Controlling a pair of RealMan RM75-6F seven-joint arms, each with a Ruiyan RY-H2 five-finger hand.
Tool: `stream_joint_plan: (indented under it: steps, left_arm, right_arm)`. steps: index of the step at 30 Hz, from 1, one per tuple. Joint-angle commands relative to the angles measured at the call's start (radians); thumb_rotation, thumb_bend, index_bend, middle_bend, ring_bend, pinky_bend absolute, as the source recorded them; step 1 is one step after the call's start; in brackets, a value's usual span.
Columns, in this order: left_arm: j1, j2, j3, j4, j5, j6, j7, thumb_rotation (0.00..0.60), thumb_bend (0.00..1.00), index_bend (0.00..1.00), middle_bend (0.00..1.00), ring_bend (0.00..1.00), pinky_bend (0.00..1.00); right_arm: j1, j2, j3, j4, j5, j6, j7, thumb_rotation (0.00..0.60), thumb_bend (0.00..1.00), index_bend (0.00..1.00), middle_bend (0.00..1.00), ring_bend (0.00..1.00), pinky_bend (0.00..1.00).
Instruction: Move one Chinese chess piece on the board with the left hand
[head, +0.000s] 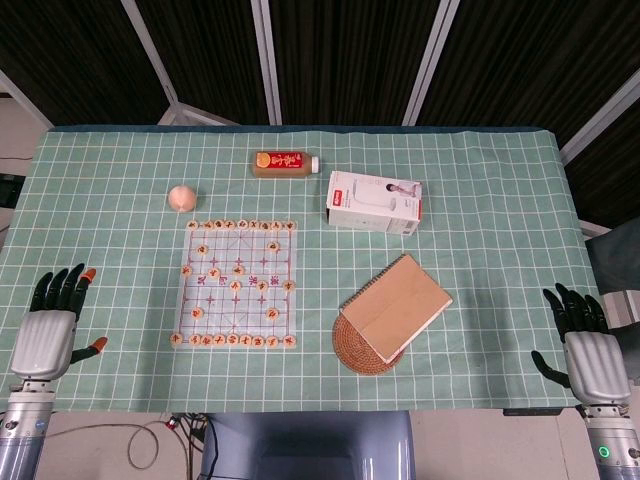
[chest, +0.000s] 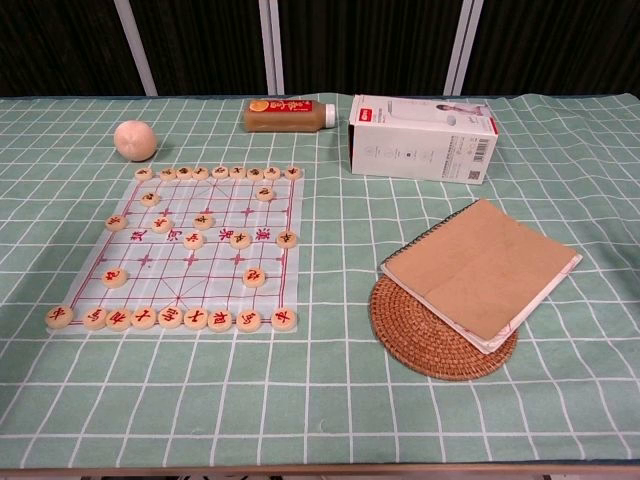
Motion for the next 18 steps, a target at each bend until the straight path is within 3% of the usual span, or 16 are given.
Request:
stream_joint_plan:
  steps: [1,18]
  left_arm:
    - [0.000,0.000,0.000,0.000,0.000,0.000,0.000,0.600,0.04,0.00,0.00,0.00,0.00]
    - [-0.005,-0.002,-0.002,0.004,-0.007,-0.012,0.001,0.600,0.04,0.00,0.00,0.00,0.00]
  right_arm:
    - [0.000,0.000,0.000,0.000,0.000,0.000,0.000,0.600,0.34,0.00,0.00,0.00,0.00]
    - [0.003,-0.003,0.004,0.000,0.012,-0.008,-0.005,0.600,0.34,0.00,0.00,0.00,0.00]
